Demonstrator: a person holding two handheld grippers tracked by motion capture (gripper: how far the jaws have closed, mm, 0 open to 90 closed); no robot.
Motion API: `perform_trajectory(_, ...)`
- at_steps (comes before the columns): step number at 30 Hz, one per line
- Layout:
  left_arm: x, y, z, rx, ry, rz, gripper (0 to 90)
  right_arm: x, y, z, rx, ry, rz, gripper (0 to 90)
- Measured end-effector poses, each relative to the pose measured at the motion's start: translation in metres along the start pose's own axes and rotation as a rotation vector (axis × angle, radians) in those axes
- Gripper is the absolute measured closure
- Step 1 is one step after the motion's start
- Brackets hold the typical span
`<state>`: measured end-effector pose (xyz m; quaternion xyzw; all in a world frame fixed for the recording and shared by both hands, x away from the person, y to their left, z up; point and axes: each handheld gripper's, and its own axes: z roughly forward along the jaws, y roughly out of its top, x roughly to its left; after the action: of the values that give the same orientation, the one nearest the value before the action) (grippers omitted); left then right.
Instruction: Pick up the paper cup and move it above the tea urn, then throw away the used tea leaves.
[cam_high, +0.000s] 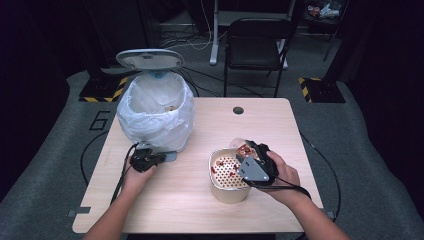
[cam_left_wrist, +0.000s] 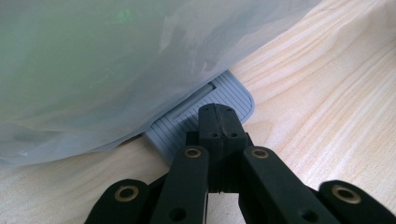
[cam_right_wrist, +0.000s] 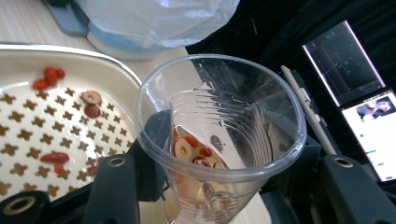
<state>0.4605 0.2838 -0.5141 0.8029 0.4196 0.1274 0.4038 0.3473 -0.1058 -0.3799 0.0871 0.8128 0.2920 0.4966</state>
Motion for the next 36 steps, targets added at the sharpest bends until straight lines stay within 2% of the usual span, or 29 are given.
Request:
perform_trajectory(2,0.003,0.001,0.0,0.011,0.005,0.035,90.0,0.002,0.0,0.001,0.003,-0.014,-0.028,44.8)
perform_trajectory(3,0.003,0.001,-0.001,0.013,0.005,0.038,90.0,0.004,0.0,0.001,0.008,-0.018,-0.048,44.8)
perform_trajectory(4,0.0,0.0,0.001,-0.012,-0.001,0.006,90.0,0.005,0.0,0.001,0.012,-0.024,-0.056,44.8)
perform_trajectory(8,0.001,0.0,0.001,-0.015,0.006,0.012,90.0,0.01,0.001,0.002,0.028,-0.041,-0.132,44.9)
perform_trajectory(9,0.0,0.001,0.0,-0.001,0.001,0.008,90.0,0.011,0.001,0.003,0.033,-0.044,-0.151,44.9)
perform_trajectory(20,0.0,0.0,0.001,-0.014,0.007,0.008,90.0,0.02,0.002,0.008,0.067,-0.076,-0.329,45.1)
perform_trajectory(21,0.0,0.0,0.001,-0.019,0.009,0.012,90.0,0.021,0.002,0.008,0.075,-0.074,-0.358,45.1)
perform_trajectory(23,0.001,0.0,0.0,-0.007,0.003,0.014,90.0,0.022,0.001,0.01,0.078,-0.072,-0.376,45.1)
perform_trajectory(24,0.0,0.0,0.001,-0.021,0.01,0.012,90.0,0.025,0.0,0.01,0.091,-0.067,-0.355,45.2)
perform_trajectory(25,0.0,0.0,0.001,-0.02,0.01,0.014,90.0,0.024,0.001,0.011,0.088,-0.07,-0.393,45.2)
perform_trajectory(28,0.0,0.0,0.001,-0.021,0.009,0.011,90.0,0.029,-0.001,0.011,0.102,-0.074,-0.399,45.3)
perform_trajectory(29,0.001,0.0,0.001,-0.014,0.005,0.012,90.0,0.028,0.0,0.012,0.094,-0.067,-0.441,45.3)
perform_trajectory(30,-0.001,-0.001,0.002,-0.025,0.001,-0.021,90.0,0.031,-0.002,0.011,0.105,-0.067,-0.424,45.3)
perform_trajectory(31,-0.002,-0.001,0.002,-0.02,0.001,-0.02,90.0,0.03,-0.001,0.012,0.101,-0.067,-0.472,45.3)
perform_trajectory(32,-0.004,-0.002,0.002,-0.025,0.005,-0.064,90.0,0.03,0.0,0.012,0.102,-0.075,-0.498,45.3)
perform_trajectory(33,-0.004,-0.001,0.002,-0.025,0.003,-0.058,90.0,0.033,-0.002,0.012,0.113,-0.08,-0.499,45.4)
perform_trajectory(34,-0.004,-0.002,0.002,-0.025,0.004,-0.06,90.0,0.033,-0.001,0.012,0.107,-0.087,-0.552,45.4)
perform_trajectory(35,-0.004,-0.002,0.002,-0.025,0.005,-0.061,90.0,0.036,-0.003,0.012,0.115,-0.095,-0.548,45.4)
perform_trajectory(36,-0.004,-0.002,0.002,-0.025,0.005,-0.062,90.0,0.034,-0.001,0.012,0.113,-0.093,-0.587,45.4)
